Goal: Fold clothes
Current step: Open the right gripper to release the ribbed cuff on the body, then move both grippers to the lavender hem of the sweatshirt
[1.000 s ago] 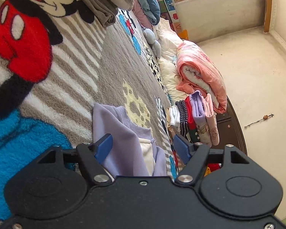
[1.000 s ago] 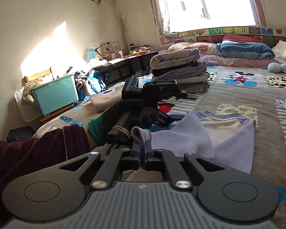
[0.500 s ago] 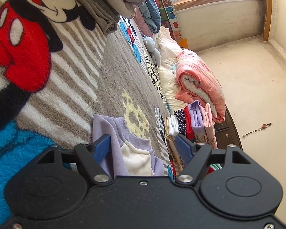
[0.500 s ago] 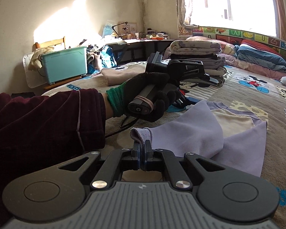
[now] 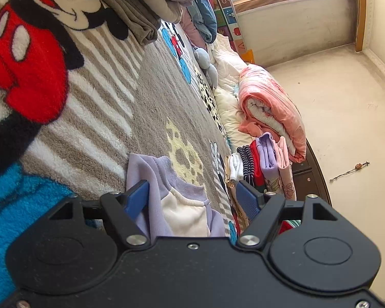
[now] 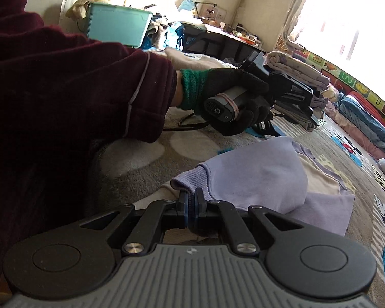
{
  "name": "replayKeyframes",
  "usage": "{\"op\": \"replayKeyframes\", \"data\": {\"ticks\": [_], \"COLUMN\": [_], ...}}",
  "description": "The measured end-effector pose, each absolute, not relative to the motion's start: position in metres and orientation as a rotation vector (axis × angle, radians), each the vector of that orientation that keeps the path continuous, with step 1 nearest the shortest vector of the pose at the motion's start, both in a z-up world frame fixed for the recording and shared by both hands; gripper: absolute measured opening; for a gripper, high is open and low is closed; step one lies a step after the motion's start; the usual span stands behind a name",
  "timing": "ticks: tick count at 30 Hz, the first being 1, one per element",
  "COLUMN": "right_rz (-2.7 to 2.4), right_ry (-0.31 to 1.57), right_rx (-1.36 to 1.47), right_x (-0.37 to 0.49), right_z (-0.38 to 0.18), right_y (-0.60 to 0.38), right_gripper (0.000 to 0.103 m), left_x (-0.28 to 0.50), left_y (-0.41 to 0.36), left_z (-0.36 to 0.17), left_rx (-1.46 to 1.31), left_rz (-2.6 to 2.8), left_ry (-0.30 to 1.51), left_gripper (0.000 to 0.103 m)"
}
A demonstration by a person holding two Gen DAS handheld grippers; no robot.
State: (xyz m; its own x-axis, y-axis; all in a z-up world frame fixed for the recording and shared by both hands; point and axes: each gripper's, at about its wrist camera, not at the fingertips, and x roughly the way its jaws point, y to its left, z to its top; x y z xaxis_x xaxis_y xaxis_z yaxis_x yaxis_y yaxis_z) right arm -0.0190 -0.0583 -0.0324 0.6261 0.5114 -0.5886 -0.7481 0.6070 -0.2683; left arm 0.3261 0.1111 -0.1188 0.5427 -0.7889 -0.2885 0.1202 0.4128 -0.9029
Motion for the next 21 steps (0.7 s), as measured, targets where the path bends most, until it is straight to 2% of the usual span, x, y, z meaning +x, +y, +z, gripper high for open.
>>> {"op": "replayKeyframes", "data": {"ticks": [1,2,5,12,14,16,21], "right_rz": [0.77,0.78,0.839,0.745,0.694,0.665,0.632], "right_ry": [0.51,0.532,0.565,0.527,0.503,0.555,0.62], "right_rx": [-0.57,-0.614,-0.576,-0.334,-0.264,-0.24,-0.237], "right_x": [-0.021,-0.023,-0.031,-0.01,0.011,0.033,0.039], "right_z": [-0.036,-0.04,-0.033,-0.006,-0.008,-0.026,-0.047], "right_y": [-0.055,-0.052,-0.053,-0.072,-0.079,-0.081,-0.082], "right_gripper": [0.012,0.018,0.041,0.043,0.043,0.046,0.046], "left_x": [0.326,0.326,0.326,0.325,0.325,0.326,0.318], "left_y": [0.111,0.11,0.11,0.109,0.108,0.108,0.116], "left_z": [-0.119,-0.119,-0.119,-0.118,-0.118,-0.118,-0.11], "left_rx": [-0.98,-0.975,-0.968,-0.959,-0.953,-0.949,-0.92], "left_rz": [-0.657,-0.657,-0.657,-0.656,-0.658,-0.661,-0.662], "left_ry": [0.81,0.811,0.81,0.808,0.807,0.807,0.787], "left_gripper": [0.074,0.074,0.074,0.074,0.074,0.074,0.074]}}
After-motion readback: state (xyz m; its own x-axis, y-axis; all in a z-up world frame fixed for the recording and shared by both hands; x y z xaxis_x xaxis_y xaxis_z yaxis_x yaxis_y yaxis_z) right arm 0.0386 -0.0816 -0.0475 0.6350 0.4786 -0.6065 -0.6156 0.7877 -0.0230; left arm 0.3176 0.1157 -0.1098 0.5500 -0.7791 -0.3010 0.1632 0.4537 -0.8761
